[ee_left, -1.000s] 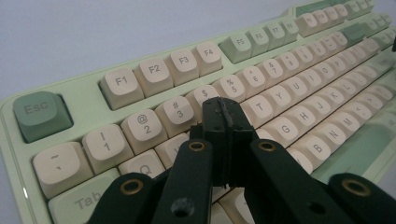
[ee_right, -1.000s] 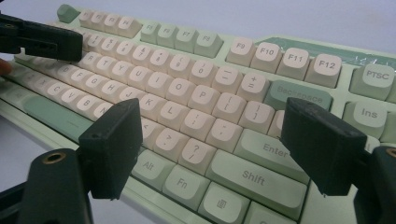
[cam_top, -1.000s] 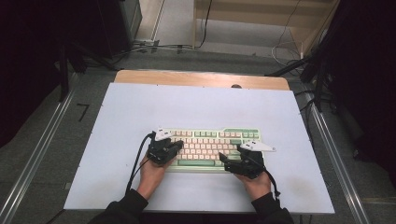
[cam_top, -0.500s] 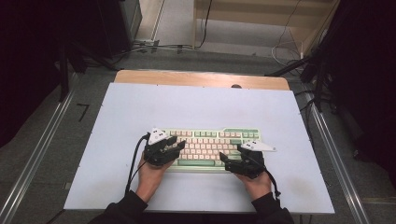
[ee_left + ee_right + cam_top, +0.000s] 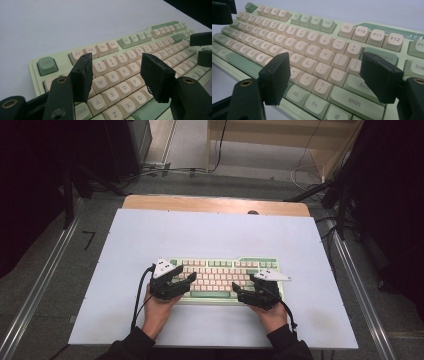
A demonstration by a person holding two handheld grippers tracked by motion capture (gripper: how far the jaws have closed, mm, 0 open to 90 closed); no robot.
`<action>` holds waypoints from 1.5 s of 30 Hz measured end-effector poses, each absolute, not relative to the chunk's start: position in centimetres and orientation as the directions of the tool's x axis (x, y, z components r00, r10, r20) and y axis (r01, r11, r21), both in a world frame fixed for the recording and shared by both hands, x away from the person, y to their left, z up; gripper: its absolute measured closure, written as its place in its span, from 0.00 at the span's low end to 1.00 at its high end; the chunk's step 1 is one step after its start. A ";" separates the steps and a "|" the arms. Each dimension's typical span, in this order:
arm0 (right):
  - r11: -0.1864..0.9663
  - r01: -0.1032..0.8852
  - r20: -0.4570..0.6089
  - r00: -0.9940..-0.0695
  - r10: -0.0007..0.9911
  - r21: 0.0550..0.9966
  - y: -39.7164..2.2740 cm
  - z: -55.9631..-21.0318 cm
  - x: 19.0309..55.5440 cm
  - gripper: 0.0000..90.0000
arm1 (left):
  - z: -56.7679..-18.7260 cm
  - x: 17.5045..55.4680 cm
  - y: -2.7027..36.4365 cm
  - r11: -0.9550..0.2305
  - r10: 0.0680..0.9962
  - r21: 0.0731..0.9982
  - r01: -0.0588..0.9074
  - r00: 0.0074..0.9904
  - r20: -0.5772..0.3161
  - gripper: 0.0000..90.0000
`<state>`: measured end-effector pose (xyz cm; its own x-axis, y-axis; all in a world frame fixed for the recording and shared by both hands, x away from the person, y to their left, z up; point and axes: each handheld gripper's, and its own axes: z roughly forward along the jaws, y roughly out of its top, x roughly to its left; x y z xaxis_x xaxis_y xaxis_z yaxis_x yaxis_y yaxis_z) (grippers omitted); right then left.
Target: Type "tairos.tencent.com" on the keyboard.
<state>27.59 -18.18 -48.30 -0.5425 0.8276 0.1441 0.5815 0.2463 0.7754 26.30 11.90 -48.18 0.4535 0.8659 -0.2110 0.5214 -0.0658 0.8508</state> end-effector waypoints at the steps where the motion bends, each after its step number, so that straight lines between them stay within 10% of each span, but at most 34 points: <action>1: 0.246 0.580 0.144 -0.544 0.826 0.777 -18.1 -48.3 27.6 0.26 | -48.2 26.2 12.0 -0.064 0.868 0.851 0.521 0.450 -0.211 0.49; 15: 0.269 0.567 0.138 -0.572 0.808 0.779 -17.1 -48.3 27.8 0.34 | -48.3 25.7 12.8 -0.048 0.878 0.849 0.526 0.428 -0.215 0.49; 33: 0.283 0.556 0.169 -0.626 0.761 0.781 -16.3 -48.6 27.7 0.94 | -48.3 25.4 13.1 -0.049 0.884 0.845 0.532 0.418 -0.212 0.49; 45: 0.328 0.543 0.170 -0.676 0.717 0.773 -14.5 -48.9 27.8 0.96 | -48.4 24.7 14.0 -0.039 0.896 0.843 0.537 0.392 -0.208 0.50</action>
